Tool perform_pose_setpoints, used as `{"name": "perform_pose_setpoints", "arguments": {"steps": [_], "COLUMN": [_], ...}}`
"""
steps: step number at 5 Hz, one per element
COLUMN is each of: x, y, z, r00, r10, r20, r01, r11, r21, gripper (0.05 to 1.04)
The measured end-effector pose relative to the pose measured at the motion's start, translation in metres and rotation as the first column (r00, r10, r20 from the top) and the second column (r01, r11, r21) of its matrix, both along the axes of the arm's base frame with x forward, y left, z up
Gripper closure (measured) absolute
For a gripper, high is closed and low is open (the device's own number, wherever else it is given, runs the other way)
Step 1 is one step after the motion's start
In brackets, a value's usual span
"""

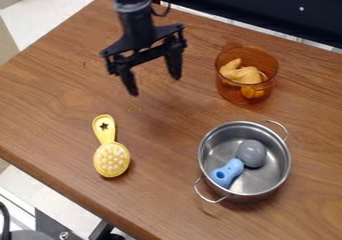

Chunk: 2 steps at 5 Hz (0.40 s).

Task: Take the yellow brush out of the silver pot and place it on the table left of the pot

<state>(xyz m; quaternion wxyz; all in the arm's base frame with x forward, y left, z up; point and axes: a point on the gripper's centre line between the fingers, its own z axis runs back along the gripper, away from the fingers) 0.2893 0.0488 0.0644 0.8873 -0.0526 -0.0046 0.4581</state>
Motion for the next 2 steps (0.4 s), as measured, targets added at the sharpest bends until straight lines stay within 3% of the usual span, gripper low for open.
{"name": "perform_pose_setpoints", "arguments": {"steps": [1,2], "x": [0.015,0.021], "y": [-0.008,-0.022], "z": [0.006,0.007], "r00": [1.0,0.999], "r10": [0.006,-0.035], "r20": [0.028,0.005], "r01": [-0.006,0.035], "r11": [1.0,0.999], "r21": [-0.006,-0.009], "gripper": [0.084,0.084]}}
